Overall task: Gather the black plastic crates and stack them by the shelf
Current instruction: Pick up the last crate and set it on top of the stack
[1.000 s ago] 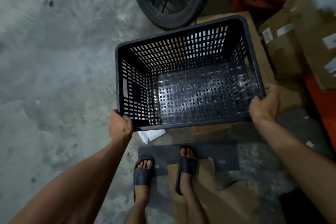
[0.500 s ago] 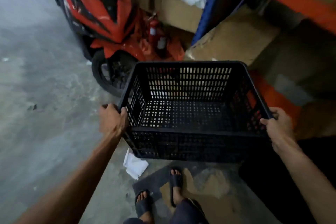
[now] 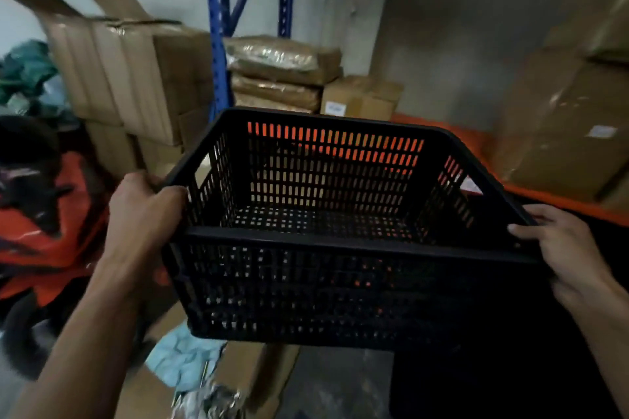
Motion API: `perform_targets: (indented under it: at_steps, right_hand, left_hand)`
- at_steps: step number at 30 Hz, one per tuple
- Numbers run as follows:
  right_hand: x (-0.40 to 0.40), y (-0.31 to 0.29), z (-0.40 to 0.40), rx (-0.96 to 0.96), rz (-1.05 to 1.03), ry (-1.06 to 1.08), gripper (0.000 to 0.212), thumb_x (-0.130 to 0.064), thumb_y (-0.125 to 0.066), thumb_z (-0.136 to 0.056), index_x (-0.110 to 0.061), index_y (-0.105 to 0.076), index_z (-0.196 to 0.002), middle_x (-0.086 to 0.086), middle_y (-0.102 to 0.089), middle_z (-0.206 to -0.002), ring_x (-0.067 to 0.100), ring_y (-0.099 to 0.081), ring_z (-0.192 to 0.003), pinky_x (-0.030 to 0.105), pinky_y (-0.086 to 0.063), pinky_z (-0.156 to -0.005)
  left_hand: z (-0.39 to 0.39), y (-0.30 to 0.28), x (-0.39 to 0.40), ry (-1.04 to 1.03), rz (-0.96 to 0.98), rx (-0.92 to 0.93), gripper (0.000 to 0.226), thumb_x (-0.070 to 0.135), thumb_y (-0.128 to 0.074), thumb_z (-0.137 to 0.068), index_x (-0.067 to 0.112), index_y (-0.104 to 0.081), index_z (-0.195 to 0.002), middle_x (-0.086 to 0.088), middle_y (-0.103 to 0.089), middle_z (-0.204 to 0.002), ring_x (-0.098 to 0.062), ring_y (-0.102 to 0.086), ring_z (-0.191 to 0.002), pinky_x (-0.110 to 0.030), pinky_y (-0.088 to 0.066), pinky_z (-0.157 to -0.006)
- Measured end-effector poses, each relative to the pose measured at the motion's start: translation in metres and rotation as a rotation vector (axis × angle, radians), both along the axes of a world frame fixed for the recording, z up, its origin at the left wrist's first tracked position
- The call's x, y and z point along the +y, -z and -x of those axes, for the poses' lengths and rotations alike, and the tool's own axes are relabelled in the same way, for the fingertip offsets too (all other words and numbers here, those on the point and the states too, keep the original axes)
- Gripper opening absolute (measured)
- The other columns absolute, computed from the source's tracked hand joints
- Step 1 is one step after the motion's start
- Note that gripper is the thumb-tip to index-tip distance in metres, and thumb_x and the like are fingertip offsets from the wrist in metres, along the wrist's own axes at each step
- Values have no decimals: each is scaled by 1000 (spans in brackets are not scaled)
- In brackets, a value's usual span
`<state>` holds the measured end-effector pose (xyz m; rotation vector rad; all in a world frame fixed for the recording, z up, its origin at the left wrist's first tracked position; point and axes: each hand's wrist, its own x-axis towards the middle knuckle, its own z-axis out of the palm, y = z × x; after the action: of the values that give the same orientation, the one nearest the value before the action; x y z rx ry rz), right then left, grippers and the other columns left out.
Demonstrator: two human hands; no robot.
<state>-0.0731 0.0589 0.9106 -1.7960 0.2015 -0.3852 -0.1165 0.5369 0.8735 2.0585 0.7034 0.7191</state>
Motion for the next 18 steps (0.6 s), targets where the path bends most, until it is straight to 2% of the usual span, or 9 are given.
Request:
perform_targets:
  at_steps: [3,5,8,12,14,16,18]
  right_hand:
    - [-32,-36,-4,-37,-33,46,31,13,-56,-77,-17,-60,-75,-10,-60,-41,4,-53,-34,12,-38,-36]
    - [-55,-58,-3,-54,-19,89,30,14,-54,-79,-15,-58,-74,-8,-58,-38,5,-52,-34,13,-37,-36]
    - [-80,-78,4,-94,-18,174,25,14,-55,-78,-10,-61,-76,4,-58,-50,18,-53,-51,25,-39,-48]
    - [-116,-94,19,-134,-53,289,21,11,-57,-78,-7,-65,-83,8,-58,-66,26,-52,-67,32,-41,-62]
    - [-140,-101,23,-113,-76,335,19,10,-58,-79,-7,-65,-83,9,-57,-73,28,-53,-73,35,-42,-71]
    - [-165,-108,28,-94,-109,372,22,10,-58,-79,-10,-66,-77,8,-58,-73,27,-54,-71,33,-44,-66]
    - [-186,-110,31,-94,-116,403,28,9,-58,-78,-16,-65,-70,7,-60,-74,23,-55,-68,31,-41,-57]
  left_hand:
    - [-14,-43,-33,77,86,-145,30,34,-64,-75,4,-65,-77,-5,-56,-61,-19,-49,-53,-23,-37,-48]
    - [-24,-73,-67,136,59,-210,29,30,-65,-78,2,-63,-73,-1,-52,-59,-13,-46,-52,-23,-35,-48]
    - [-37,-103,-103,195,68,-269,31,29,-67,-77,4,-60,-61,-6,-54,-57,-18,-48,-53,-31,-38,-52]
    - [-57,-130,-150,271,83,-332,35,34,-68,-73,0,-64,-70,-14,-58,-66,-27,-54,-64,-38,-40,-56]
    - [-64,-138,-175,297,69,-364,36,37,-67,-70,2,-60,-64,-12,-55,-60,-24,-51,-56,-37,-40,-52]
    - [-72,-144,-200,340,100,-376,33,32,-68,-72,4,-56,-59,-7,-52,-55,-19,-46,-51,-32,-38,-49]
    - [-78,-149,-222,384,126,-369,32,30,-68,-73,4,-56,-57,-6,-49,-53,-21,-45,-50,-31,-36,-48]
